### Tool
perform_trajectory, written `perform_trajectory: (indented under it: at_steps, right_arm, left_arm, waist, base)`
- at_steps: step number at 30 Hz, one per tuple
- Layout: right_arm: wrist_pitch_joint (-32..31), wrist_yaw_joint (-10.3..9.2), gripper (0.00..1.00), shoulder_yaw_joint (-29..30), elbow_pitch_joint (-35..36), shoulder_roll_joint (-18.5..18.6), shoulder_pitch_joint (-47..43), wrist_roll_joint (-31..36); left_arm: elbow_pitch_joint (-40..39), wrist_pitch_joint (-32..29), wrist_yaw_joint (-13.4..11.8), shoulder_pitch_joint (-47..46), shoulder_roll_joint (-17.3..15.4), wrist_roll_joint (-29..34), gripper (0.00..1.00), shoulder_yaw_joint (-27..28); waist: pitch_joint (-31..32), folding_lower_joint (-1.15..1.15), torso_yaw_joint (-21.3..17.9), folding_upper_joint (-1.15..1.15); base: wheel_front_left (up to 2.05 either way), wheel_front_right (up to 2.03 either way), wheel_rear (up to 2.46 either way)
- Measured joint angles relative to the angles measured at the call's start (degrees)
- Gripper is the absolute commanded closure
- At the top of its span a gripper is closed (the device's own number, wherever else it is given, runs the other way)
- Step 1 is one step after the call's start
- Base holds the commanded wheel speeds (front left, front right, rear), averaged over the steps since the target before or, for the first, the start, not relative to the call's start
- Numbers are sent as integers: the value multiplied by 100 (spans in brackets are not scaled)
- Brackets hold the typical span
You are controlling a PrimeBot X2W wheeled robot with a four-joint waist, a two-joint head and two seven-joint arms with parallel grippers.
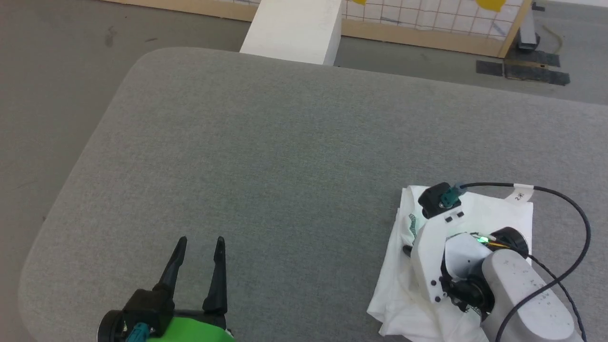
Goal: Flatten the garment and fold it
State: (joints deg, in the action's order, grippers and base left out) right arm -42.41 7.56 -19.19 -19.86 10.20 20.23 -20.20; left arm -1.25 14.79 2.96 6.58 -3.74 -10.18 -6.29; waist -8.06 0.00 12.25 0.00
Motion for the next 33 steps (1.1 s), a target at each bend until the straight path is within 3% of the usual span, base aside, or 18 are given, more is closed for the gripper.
perform_trajectory:
  at_steps: [1, 2, 3, 4, 13, 19, 22, 25, 33]
  right_arm:
    - [-1, 0, 99, 13, -57, -19, 19, 16]
    - [-19, 0, 71, 37, -129, -41, 46, 55]
    - [-46, 0, 60, 75, -185, -73, 79, 89]
    - [-45, 1, 0, 102, -202, -118, 105, 110]
    - [147, 1, 0, 352, 242, -218, 213, -163]
    - [538, 1, 0, 1051, 1093, 103, 101, -255]
    - [546, 0, 0, 1820, 1750, 363, -634, -389]
    - [341, 0, 0, 2267, 2125, 331, -1195, -579]
    - [98, 0, 0, 2584, 2383, 58, -2034, -612]
  left_arm:
    - [13, 0, 0, -10, 4, 0, 0, -5]
    - [29, 0, 0, -18, 8, -1, 0, -8]
    - [44, 0, 0, -20, 9, -1, 0, -9]
    - [57, 0, 0, -22, 12, -1, 0, -11]
    - [73, 0, 8, -18, 20, 1, 0, 79]
    - [30, 0, 16, 3, 15, 10, 0, 154]
    - [-41, -1, 26, 32, 13, 19, 0, 174]
    - [-71, 0, 26, 70, 13, 19, 0, 182]
    - [-67, 0, 54, 89, 10, 36, 0, 158]
  waist:
    - [-5, 0, 15, 0]
    - [-13, 0, 25, 0]
    - [-16, 0, 27, 0]
    - [-15, 0, 22, 0]
    - [55, 0, -208, 0]
    - [131, 0, -445, 0]
    - [160, 0, -621, 0]
    - [165, 0, -709, 0]
    - [99, 0, -779, 0]
  base:
    - [0, 0, 0]
    - [0, 0, 0]
    - [0, 0, 0]
    - [0, 0, 0]
    - [0, 0, 0]
    - [0, 0, 0]
    - [0, 0, 0]
    - [0, 0, 0]
    - [0, 0, 0]
